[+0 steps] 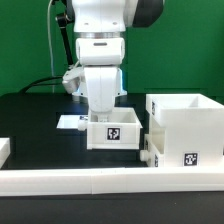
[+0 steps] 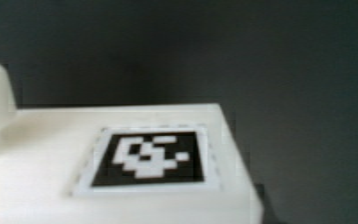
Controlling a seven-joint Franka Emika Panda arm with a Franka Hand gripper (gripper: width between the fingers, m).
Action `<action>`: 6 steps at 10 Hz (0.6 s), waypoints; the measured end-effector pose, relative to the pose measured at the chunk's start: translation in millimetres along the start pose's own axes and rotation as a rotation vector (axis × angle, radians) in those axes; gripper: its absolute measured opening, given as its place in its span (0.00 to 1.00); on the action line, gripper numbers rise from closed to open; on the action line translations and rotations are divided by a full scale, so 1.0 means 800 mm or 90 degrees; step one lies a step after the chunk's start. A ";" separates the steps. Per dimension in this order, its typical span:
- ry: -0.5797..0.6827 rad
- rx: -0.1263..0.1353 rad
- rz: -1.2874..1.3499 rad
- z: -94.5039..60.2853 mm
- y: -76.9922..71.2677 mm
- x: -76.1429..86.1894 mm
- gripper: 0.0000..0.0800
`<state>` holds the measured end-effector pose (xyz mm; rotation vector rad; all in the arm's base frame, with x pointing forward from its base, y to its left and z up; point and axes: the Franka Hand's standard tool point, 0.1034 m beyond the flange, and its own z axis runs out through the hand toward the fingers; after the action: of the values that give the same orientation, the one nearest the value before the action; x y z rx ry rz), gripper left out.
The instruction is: Assemble drawer
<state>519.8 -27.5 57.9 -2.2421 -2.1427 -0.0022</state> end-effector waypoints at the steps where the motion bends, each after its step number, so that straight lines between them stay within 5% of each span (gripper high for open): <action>1: 0.000 -0.003 -0.004 -0.003 0.008 0.002 0.05; 3: -0.001 -0.003 -0.005 -0.002 0.010 0.003 0.05; 5: 0.001 -0.024 -0.007 -0.001 0.012 0.003 0.05; 6: 0.001 -0.018 -0.008 0.000 0.012 0.003 0.05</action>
Offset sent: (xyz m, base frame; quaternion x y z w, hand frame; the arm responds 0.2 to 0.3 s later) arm 0.0000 0.0000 0.0000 0.0000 0.0000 0.0000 1.0000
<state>529.9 -25.6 58.1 -2.2433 -2.1702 -0.0354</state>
